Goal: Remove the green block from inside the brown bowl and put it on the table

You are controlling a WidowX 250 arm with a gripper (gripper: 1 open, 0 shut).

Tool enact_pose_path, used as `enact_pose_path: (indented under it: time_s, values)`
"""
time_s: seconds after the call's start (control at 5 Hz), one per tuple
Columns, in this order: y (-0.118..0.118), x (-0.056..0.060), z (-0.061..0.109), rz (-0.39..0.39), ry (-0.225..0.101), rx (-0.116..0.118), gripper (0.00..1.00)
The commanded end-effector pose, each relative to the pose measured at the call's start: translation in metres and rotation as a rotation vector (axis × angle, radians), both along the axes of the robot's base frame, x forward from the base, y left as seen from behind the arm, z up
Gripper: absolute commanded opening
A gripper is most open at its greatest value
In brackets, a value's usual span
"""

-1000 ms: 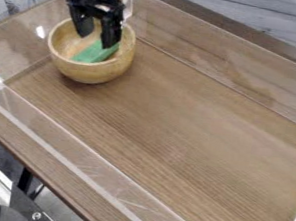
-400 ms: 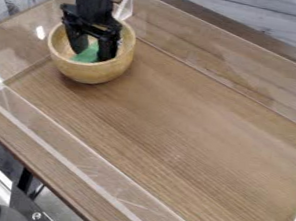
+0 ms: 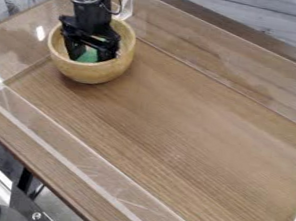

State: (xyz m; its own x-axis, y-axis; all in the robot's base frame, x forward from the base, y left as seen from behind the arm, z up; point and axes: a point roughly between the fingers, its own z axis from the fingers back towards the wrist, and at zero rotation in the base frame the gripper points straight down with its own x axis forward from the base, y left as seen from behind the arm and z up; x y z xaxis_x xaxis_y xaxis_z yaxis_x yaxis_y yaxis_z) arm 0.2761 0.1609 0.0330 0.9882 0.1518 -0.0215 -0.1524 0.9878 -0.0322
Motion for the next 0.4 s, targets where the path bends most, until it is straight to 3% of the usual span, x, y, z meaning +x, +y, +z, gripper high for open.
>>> enact_pose_path:
  time_s: [0.0,0.2]
  values:
    - [0.005,0.0152,0.016,0.012,-0.043,0.006,1.0]
    - [0.0051,0.0144,0.015,0.018,-0.052,-0.003,0.0]
